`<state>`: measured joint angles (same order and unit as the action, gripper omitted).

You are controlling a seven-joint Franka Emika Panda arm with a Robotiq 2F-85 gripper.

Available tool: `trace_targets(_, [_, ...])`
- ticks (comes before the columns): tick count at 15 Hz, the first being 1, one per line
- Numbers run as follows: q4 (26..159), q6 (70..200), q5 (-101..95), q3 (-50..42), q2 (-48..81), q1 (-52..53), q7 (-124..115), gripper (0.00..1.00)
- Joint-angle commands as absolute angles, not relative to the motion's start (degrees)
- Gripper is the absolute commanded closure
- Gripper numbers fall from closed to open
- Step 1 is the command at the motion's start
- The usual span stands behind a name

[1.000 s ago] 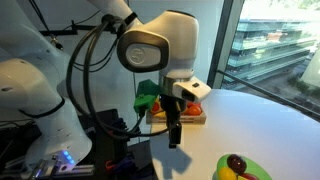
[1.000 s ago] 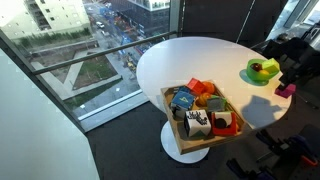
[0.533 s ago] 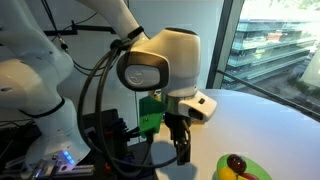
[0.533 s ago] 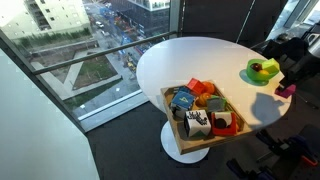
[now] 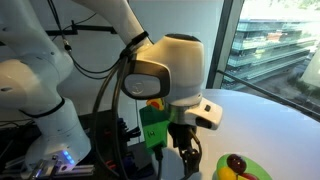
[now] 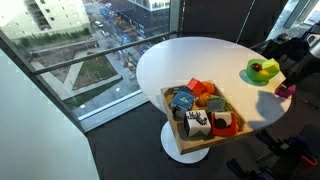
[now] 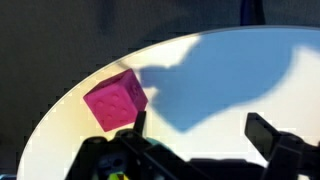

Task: Put the pink block in the box

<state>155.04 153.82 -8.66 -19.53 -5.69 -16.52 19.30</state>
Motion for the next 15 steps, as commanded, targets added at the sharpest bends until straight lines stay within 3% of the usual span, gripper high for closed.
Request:
trace_targets(1, [155.11,153.7,-8.7,-19.09,-5.73,-16.89,19.2,0.0])
trace_targets(15, [153.75,154.48,-8.73,-19.81,-3.13,-17.51,19.78,0.0])
